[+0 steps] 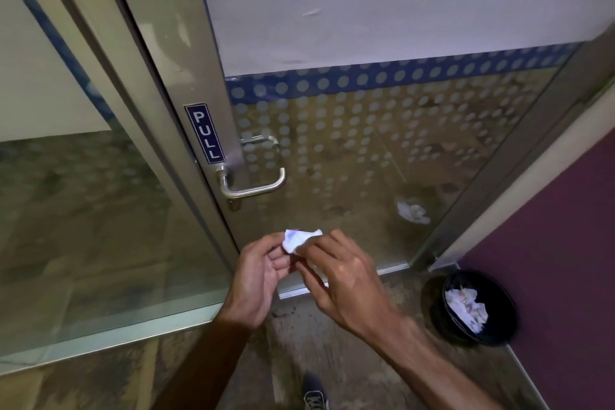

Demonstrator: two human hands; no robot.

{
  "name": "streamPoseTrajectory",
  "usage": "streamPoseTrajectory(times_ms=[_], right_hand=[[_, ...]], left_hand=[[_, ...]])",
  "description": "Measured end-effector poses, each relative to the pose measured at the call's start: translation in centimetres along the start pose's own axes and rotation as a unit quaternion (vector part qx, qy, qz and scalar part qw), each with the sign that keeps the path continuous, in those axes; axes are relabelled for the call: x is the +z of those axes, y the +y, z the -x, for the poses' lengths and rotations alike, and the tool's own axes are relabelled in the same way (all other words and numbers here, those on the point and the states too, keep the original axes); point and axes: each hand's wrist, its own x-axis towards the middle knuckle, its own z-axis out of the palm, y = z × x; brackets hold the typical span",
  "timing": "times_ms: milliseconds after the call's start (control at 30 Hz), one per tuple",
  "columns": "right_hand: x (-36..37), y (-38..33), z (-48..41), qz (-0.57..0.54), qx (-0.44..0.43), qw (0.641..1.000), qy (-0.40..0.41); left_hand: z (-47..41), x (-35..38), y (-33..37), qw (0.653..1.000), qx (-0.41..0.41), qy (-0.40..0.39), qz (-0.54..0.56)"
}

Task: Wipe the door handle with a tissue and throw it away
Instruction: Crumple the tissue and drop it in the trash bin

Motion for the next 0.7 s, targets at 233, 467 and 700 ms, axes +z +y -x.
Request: streamPoseTrajectory(times_ms=[233, 467, 700], right_hand=[[-0.3, -1.7, 2.3, -0.047, 0.036, 0.997, 0.04], [-1.1, -2.2, 4.7, 0.018, 0.061, 0.998, 0.013], [-2.9, -1.4, 7.6, 0.042, 0.103, 0.993, 0.029]], left_hand=[[1.2, -1.5, -0.5, 0.993, -0.016, -0.001, -0.115], [3.1, -1.5, -1.0, 0.977, -0.035, -0.101, -0.187], [3.6, 0.7, -2.1, 0.936, -0.025, -0.162, -0.311]])
